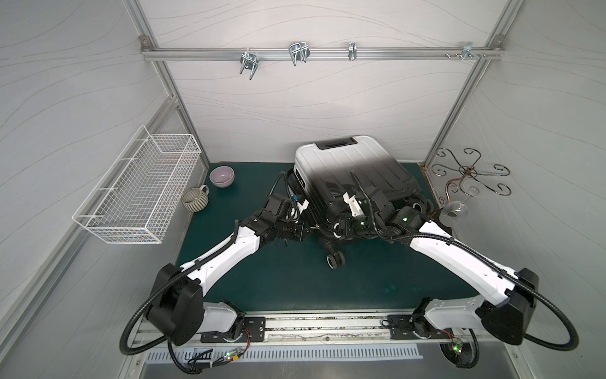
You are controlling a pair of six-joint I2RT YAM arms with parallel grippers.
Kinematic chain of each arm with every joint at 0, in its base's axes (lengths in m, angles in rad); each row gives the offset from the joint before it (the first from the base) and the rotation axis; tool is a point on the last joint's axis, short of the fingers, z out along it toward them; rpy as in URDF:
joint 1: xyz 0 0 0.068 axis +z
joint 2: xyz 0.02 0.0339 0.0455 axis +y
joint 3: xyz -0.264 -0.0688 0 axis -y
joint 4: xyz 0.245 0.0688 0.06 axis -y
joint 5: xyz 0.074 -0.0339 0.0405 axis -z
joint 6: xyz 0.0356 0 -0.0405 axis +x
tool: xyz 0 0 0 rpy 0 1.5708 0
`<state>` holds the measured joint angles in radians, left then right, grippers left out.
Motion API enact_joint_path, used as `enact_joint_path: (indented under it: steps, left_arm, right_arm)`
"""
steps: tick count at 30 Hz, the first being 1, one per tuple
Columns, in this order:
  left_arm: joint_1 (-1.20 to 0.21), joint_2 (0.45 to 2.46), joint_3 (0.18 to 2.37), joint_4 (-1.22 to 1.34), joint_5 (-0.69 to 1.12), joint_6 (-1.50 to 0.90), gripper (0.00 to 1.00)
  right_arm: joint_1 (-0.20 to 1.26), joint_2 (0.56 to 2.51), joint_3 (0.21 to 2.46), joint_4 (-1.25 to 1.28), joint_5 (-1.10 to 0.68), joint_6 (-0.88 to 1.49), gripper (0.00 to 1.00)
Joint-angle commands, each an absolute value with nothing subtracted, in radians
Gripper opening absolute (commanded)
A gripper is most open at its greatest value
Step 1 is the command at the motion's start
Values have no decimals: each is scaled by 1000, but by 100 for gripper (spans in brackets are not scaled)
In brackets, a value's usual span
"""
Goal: Close the suitcase zippers
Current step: Zip the zipper on the suitcase.
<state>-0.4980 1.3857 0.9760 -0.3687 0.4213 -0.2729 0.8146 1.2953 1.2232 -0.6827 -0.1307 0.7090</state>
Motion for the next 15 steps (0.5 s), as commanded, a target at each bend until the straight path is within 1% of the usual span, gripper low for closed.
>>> enact_joint_path:
  steps: [1, 6, 8, 11, 14, 15]
  left_arm:
    - [-383, 1461, 1063, -241, -16, -365, 0]
    - [-346, 1508, 1082, -239, -25, -335, 0]
    - [-339, 1552, 1123, -260, -22, -325, 0]
    - [-322, 1618, 1164, -291, -87, -296, 0]
    - [-288, 1669, 1170, -203, -109, -303, 0]
    - [-288, 1697, 1186, -168, -73, -330, 0]
  right_arm:
    - [821, 1216, 1185, -1050, -182, 717, 0]
    - [893, 1248, 1132, -985, -188, 749, 0]
    - [915, 1259, 1119, -968, -193, 759, 0]
    - [943, 1274, 1126, -976, -191, 755, 0]
    - [946, 1255, 1095, -966, -204, 744, 0]
    - [945, 1257, 1082, -953, -209, 742, 0]
